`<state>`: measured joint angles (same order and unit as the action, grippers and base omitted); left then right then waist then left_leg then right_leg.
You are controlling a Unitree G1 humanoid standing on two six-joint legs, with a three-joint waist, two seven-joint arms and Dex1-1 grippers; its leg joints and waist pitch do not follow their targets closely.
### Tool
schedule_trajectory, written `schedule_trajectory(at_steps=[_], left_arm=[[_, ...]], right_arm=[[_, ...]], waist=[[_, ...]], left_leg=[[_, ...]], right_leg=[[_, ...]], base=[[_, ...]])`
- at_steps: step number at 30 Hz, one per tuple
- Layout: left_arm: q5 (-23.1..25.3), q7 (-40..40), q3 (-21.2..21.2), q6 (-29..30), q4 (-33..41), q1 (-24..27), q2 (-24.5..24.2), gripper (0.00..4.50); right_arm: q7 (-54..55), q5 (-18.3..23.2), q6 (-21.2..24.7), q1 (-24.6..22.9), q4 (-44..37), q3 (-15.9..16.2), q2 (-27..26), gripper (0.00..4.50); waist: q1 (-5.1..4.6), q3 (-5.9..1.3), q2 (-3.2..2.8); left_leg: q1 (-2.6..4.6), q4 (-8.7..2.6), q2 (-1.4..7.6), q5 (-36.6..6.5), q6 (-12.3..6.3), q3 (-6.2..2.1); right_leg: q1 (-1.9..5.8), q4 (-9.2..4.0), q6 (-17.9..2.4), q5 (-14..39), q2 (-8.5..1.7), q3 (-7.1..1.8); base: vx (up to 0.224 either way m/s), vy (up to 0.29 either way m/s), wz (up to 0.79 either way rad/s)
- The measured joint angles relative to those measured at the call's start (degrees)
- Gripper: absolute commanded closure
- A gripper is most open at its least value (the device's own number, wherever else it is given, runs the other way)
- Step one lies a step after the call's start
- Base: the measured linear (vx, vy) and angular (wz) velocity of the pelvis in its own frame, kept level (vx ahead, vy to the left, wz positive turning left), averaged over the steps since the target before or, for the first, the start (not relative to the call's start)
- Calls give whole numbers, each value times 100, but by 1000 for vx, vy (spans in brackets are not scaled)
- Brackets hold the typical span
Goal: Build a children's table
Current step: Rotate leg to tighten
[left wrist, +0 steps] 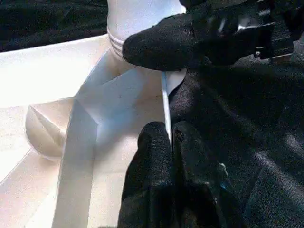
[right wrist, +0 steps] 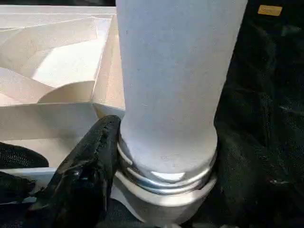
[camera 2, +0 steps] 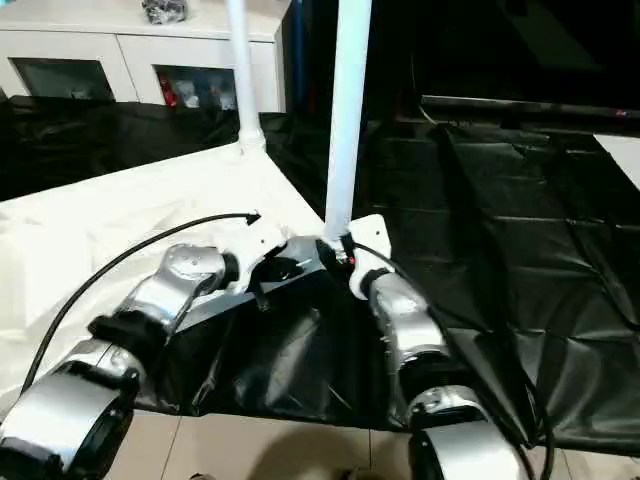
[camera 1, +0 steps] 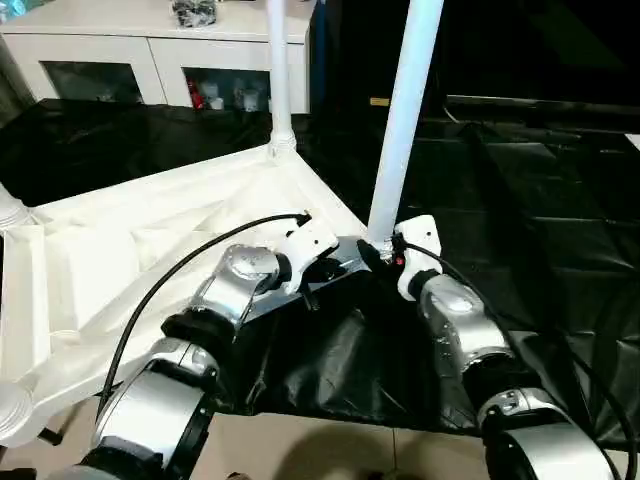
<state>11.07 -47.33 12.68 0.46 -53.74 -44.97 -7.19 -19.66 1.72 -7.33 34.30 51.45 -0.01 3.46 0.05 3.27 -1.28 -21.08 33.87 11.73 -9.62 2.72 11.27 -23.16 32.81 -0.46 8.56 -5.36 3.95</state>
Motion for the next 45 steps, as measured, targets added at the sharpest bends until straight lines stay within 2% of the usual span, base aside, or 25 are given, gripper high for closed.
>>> schedule_trajectory(at_steps=[3,6,10,12,17,19,22,24,30,39,42,45], left_arm=[[-11,-105,77,-187,-8,6,-37,450],[-116,-495,95,-473,-24,54,-155,450],[-248,-1047,95,-685,-24,60,-332,450],[-348,-1466,87,-783,-19,64,-430,450],[-515,-2147,89,-849,24,93,-656,450],[-588,-2467,101,-941,25,115,-787,450],[-637,-2825,118,-1041,17,145,-968,450],[-640,-3029,130,-1065,15,145,-1061,450],[-673,-3253,157,-1067,15,146,-1147,450],[-703,-3355,168,-1072,16,154,-1183,450],[-682,-3153,168,-1087,16,163,-1111,450],[-565,-2499,126,-1025,15,159,-974,450]], right_arm=[[-350,43,-102,-31,-3,-12,127,101],[-876,41,-259,-33,-14,71,430,64],[-1767,111,-332,-43,-168,239,722,64],[-2497,255,-346,-135,-387,300,952,64],[-3656,445,-319,-264,-644,480,1268,64],[-4177,494,-261,-273,-646,593,1400,94],[-4693,528,-173,-275,-686,716,1551,106],[-4918,528,-131,-275,-766,790,1563,136],[-5152,539,-93,-273,-802,873,1544,179],[-5252,540,-60,-299,-882,912,1540,184],[-5001,540,-12,-402,-980,846,1458,184],[-4119,518,39,-482,-896,592,1191,184]], waist=[[18,1,-1],[34,5,-8],[97,10,-17],[183,16,-27],[213,17,-28],[212,17,-29],[210,17,-28],[208,17,-28],[214,18,-24],[220,18,-24],[231,17,-24],[210,16,-22]], left_leg=[[-11,0,0,0,0,0],[-23,-2,0,0,0,2],[-31,-17,0,-1,1,8],[-37,-31,5,-2,1,13],[-72,-31,13,-2,0,14],[-95,-21,13,-1,1,14],[-93,-13,14,0,0,14],[-92,-10,15,0,1,14],[-92,-2,15,1,1,17],[-92,-6,16,0,1,17],[-89,-2,16,1,1,17],[-80,3,14,1,1,17]], right_leg=[[-2,-4,0,0,0,-2],[-4,-1,-7,-5,0,-7],[-7,20,-40,-24,0,-16],[-12,20,-37,-22,1,-14],[-49,30,-36,-21,5,-9],[-70,35,-39,-24,5,-10],[-69,40,-44,-27,5,-11],[-68,40,-45,-28,5,-12],[-66,40,-46,-29,4,-17],[-67,41,-46,-28,5,-14],[-61,41,-46,-28,4,-16],[-55,39,-46,-28,4,-20]], base=[[0,0,0],[0,0,0],[13,-5,3],[0,0,0],[0,0,0],[0,0,0],[0,0,0],[0,0,0],[0,0,0],[0,0,0],[0,0,0],[0,0,0]])
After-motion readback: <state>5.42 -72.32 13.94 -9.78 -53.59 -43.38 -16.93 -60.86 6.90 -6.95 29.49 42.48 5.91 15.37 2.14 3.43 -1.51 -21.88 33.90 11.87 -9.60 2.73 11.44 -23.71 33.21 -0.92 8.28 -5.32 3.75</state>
